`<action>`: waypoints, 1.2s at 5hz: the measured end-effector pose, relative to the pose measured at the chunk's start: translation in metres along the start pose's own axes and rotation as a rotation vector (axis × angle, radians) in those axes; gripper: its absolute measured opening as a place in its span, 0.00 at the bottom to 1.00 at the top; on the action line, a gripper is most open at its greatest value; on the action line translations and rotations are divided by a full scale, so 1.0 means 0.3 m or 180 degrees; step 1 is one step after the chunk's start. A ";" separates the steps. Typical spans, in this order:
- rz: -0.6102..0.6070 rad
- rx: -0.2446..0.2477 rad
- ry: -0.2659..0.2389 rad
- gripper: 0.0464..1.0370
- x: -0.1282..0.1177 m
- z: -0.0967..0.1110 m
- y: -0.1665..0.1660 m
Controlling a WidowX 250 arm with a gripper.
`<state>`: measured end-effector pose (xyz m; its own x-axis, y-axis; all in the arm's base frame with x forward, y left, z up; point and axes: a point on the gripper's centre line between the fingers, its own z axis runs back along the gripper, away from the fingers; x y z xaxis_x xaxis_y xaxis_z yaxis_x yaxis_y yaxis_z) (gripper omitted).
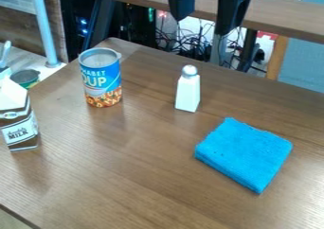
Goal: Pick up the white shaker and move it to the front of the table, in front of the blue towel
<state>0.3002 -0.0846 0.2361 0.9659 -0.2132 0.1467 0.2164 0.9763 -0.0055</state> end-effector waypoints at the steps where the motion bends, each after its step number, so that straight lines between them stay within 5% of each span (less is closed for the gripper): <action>1: -0.0005 0.0006 0.0107 0.96 -0.003 -0.033 -0.002; 3: 0.0034 0.0002 0.0108 0.96 0.004 -0.043 -0.001; 5: 0.1138 0.0274 0.0275 0.96 0.109 -0.319 0.137; 6: 0.1297 0.0425 0.0151 0.96 0.178 -0.363 0.170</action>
<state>0.3782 -0.0501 0.1360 0.9748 0.1923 0.1133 -0.2014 0.9766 0.0750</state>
